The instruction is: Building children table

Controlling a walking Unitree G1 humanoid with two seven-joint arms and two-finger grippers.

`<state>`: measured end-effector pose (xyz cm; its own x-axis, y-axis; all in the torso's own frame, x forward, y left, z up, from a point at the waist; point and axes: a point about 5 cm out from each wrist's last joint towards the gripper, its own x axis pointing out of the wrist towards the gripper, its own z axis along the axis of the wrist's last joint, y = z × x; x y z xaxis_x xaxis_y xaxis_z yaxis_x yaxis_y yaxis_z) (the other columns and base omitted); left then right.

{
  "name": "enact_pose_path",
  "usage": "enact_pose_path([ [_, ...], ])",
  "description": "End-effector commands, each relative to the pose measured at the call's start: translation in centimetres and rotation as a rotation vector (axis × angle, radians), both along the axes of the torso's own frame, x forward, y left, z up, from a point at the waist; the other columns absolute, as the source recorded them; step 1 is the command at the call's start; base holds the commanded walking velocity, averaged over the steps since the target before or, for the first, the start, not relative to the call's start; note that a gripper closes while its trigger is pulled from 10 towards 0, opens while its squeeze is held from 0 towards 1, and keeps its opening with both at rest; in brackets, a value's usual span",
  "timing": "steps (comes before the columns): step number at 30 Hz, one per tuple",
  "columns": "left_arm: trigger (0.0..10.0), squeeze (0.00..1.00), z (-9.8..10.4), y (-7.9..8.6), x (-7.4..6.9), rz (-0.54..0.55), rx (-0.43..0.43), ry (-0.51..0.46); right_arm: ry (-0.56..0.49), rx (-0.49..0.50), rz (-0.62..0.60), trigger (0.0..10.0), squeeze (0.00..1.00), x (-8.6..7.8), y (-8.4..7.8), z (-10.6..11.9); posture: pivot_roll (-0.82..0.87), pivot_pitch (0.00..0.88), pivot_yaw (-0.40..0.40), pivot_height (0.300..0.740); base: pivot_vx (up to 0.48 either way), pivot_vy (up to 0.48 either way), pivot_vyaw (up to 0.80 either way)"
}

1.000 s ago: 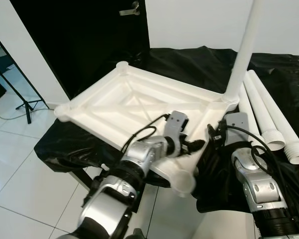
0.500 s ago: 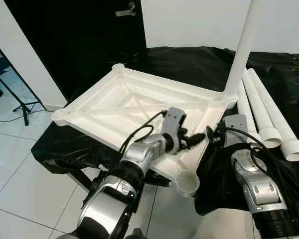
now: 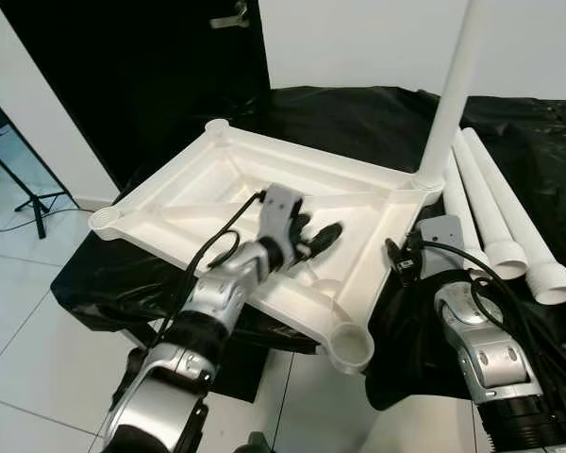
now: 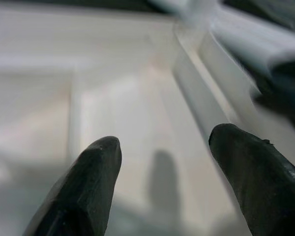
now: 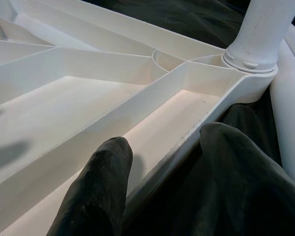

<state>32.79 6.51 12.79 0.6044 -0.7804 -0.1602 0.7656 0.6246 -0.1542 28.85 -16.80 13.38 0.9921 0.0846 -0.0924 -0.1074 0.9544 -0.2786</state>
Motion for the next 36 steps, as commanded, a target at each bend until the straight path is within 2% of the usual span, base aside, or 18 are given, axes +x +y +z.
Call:
enact_pose_path([
  [1,10.0,0.00,0.9,-1.2,-3.1,-0.605,-0.125,0.013,0.028,-0.007,0.003,10.0,0.00,-0.2,0.0,-0.6,0.11,0.000,0.055,0.740,0.000,0.000,0.00],
  [3,10.0,0.00,0.7,-0.5,-4.3,-0.724,-0.129,0.030,0.029,-0.013,0.006,10.0,0.00,-0.3,0.0,-0.6,0.10,0.000,0.053,0.740,0.000,0.000,0.00],
  [5,10.0,0.00,0.5,-0.1,-4.7,-0.779,-0.108,0.037,0.029,-0.016,0.006,10.0,0.00,-0.3,0.0,-0.5,0.10,0.000,0.052,0.740,0.000,0.000,0.00],
  [11,10.0,0.00,0.5,0.4,-4.1,-0.790,-0.077,0.050,0.027,-0.020,0.004,10.0,0.00,-0.3,-0.1,-0.5,0.10,0.000,0.054,0.740,0.000,0.000,0.00],
  [12,10.0,0.58,0.8,0.8,-4.2,-0.807,-0.076,0.056,0.027,-0.022,0.001,10.0,0.00,-0.3,-0.1,-0.5,0.09,0.000,0.056,0.740,0.000,0.000,0.00],
  [15,10.0,0.61,1.1,1.1,-4.3,-0.823,-0.074,0.062,0.026,-0.022,0.000,10.0,0.00,-0.3,-0.1,-0.5,0.09,0.000,0.059,0.740,0.000,0.000,0.00],
  [16,10.0,0.67,1.3,1.4,-4.5,-0.848,-0.065,0.066,0.026,-0.023,-0.003,10.0,0.00,-0.3,-0.1,-0.5,0.09,0.000,0.061,0.740,0.000,0.000,0.00],
  [17,10.0,0.86,1.4,1.7,-4.7,-0.863,-0.057,0.074,0.025,-0.023,-0.005,10.0,0.00,-0.4,-0.2,-0.5,0.09,0.000,0.061,0.740,0.000,0.000,0.00],
  [19,10.0,0.89,1.5,2.0,-5.0,-0.882,-0.044,0.078,0.025,-0.024,-0.007,10.0,0.00,-0.4,-0.2,-0.5,0.09,0.000,0.062,0.740,0.000,0.000,0.00],
  [22,10.0,0.85,1.5,2.3,-5.3,-0.900,-0.025,0.073,0.026,-0.024,-0.010,10.0,0.00,-0.5,-0.2,-0.6,0.09,0.000,0.064,0.740,0.000,0.000,0.00],
  [23,10.0,0.75,1.5,2.4,-5.5,-0.911,-0.013,0.069,0.026,-0.025,-0.011,10.0,0.00,-0.5,-0.2,-0.6,0.09,0.000,0.064,0.740,0.000,0.000,0.00],
  [24,10.0,0.47,1.5,2.8,-5.6,-0.925,0.006,0.067,0.027,-0.026,-0.013,10.0,0.00,-0.5,-0.3,-0.6,0.09,0.000,0.063,0.740,0.000,0.000,0.00],
  [26,10.0,0.47,1.5,2.9,-5.6,-0.933,0.017,0.067,0.028,-0.027,-0.014,10.0,0.00,-0.6,-0.3,-0.7,0.09,0.000,0.062,0.740,0.000,0.000,0.00],
  [27,10.0,0.20,1.5,3.2,-5.5,-0.945,0.026,0.071,0.029,-0.028,-0.013,10.0,0.00,-0.6,-0.3,-0.7,0.09,0.000,0.061,0.740,0.000,0.000,0.00],
  [28,10.0,0.01,1.5,3.3,-5.5,-0.952,0.031,0.073,0.030,-0.029,-0.013,10.0,0.00,-0.6,-0.2,-0.7,0.09,0.000,0.061,0.740,0.000,0.000,0.00],
  [30,10.0,0.00,1.7,3.5,-5.4,-0.968,0.031,0.079,0.030,-0.030,-0.011,10.0,0.00,-0.6,-0.2,-0.7,0.09,0.000,0.061,0.740,0.000,0.000,0.00],
  [36,10.0,0.00,1.3,4.0,-6.1,-1.067,0.119,0.124,0.030,-0.030,-0.012,10.0,0.00,-0.7,-0.2,-0.7,0.09,0.000,0.063,0.740,0.000,0.000,0.00],
])
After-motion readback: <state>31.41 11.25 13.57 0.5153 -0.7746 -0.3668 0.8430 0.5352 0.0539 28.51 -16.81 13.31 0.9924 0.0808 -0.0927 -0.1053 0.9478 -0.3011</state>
